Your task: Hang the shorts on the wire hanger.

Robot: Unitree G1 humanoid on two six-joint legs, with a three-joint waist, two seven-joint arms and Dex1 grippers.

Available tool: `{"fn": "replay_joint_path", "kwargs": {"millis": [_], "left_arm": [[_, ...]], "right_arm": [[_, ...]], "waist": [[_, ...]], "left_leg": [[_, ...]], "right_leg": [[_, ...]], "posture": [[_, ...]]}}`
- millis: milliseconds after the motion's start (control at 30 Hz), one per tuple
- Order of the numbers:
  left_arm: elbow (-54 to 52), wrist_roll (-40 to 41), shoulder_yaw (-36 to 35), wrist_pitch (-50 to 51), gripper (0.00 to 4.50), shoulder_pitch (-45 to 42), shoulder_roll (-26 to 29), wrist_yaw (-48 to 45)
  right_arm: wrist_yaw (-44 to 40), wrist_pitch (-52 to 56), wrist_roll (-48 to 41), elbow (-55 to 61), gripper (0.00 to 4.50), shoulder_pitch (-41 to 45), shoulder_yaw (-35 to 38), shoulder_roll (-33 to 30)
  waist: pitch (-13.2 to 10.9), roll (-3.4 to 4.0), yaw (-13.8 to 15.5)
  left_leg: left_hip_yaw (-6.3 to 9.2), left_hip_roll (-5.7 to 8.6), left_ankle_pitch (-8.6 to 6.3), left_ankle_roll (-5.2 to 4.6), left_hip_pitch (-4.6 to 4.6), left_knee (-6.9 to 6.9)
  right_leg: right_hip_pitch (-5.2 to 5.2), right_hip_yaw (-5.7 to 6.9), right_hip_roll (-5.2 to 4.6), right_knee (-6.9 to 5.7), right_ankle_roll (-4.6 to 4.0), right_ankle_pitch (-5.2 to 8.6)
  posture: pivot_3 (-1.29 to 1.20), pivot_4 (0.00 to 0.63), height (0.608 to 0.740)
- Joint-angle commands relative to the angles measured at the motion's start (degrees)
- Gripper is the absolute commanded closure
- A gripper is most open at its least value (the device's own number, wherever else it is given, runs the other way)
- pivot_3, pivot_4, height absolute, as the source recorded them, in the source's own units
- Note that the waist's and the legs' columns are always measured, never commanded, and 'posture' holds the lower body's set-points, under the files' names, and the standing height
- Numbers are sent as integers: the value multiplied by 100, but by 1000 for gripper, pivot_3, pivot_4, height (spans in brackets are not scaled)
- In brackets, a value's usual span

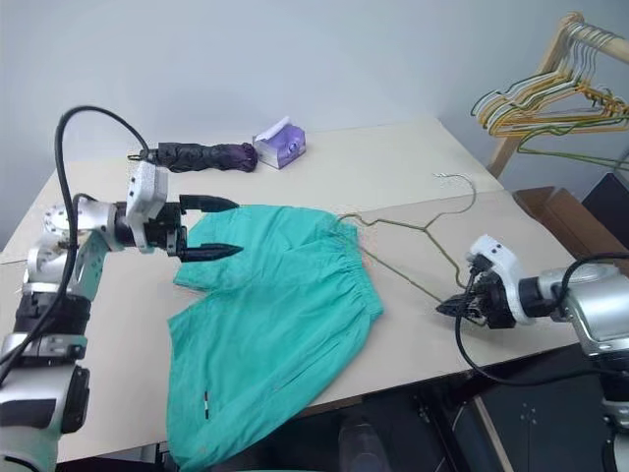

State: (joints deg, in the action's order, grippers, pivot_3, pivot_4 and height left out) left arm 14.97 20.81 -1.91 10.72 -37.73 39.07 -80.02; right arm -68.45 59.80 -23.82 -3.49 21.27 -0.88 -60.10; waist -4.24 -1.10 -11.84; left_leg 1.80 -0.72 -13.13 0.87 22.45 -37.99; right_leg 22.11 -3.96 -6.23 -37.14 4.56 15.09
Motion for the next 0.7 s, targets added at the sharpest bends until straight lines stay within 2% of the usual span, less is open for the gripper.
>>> {"fn": "replay_joint_path", "kwargs": {"millis": [33, 400, 700], "left_arm": [[-770, 325, -205, 304, 33, 87, 71, 234], [-1376, 569, -186, 713, 33, 319, 255, 373], [-1441, 602, -185, 717, 33, 431, 312, 414]], "right_arm": [[256, 487, -155, -585, 4500, 163, 270, 152], [221, 447, -42, -1445, 4500, 441, -243, 418], [-318, 360, -286, -1122, 4500, 324, -238, 213]], "waist": [[1, -1, 43], [7, 9, 177], [7, 9, 256]], "left_leg": [[-2, 0, 0, 0, 0, 0], [-12, 1, -3, -4, 0, 0], [-13, 2, -3, -5, 3, 0]], "right_leg": [[-3, 0, 0, 1, 2, -1], [-4, -4, 1, 11, 5, -1], [-4, -4, 1, 15, 6, -1]], "posture": [[-101, 25, 740], [-87, 29, 740], [-81, 39, 740]]}}
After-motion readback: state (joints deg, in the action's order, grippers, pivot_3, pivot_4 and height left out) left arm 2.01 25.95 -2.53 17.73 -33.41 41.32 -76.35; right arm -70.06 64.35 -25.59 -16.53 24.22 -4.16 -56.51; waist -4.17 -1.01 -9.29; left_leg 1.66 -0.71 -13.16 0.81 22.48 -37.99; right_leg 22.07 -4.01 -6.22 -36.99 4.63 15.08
